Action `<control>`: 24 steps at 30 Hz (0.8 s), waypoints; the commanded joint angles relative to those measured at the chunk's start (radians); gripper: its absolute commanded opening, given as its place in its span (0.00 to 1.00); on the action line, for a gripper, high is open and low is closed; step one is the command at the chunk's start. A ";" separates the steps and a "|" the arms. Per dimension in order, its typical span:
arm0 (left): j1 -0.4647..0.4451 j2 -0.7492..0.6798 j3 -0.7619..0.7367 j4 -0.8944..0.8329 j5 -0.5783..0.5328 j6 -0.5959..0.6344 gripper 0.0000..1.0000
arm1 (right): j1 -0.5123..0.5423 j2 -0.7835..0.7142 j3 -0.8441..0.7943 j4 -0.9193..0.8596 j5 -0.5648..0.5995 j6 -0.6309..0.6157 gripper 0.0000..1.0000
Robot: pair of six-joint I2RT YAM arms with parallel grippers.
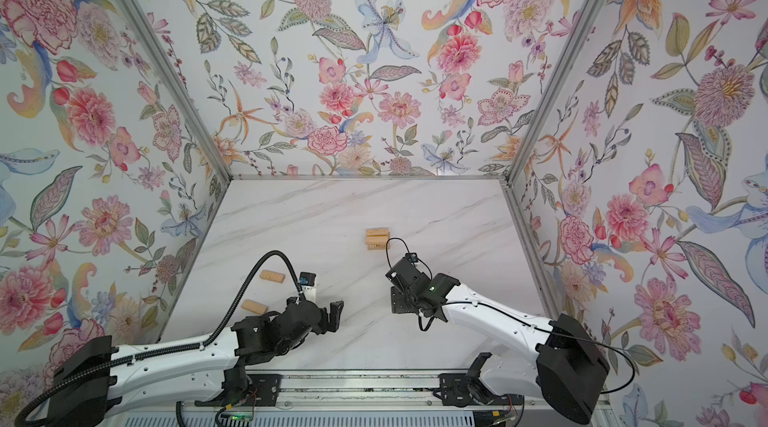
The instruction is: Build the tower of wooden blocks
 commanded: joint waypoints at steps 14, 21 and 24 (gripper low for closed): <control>0.173 -0.081 -0.054 -0.008 0.027 0.092 0.99 | -0.031 0.225 0.024 0.128 -0.096 -0.094 0.63; 0.196 -0.164 -0.088 -0.035 0.026 0.088 0.99 | -0.034 0.319 0.079 0.121 -0.090 -0.105 0.58; 0.202 -0.176 -0.101 -0.033 0.027 0.087 0.99 | -0.033 0.346 0.104 0.103 -0.080 -0.109 0.55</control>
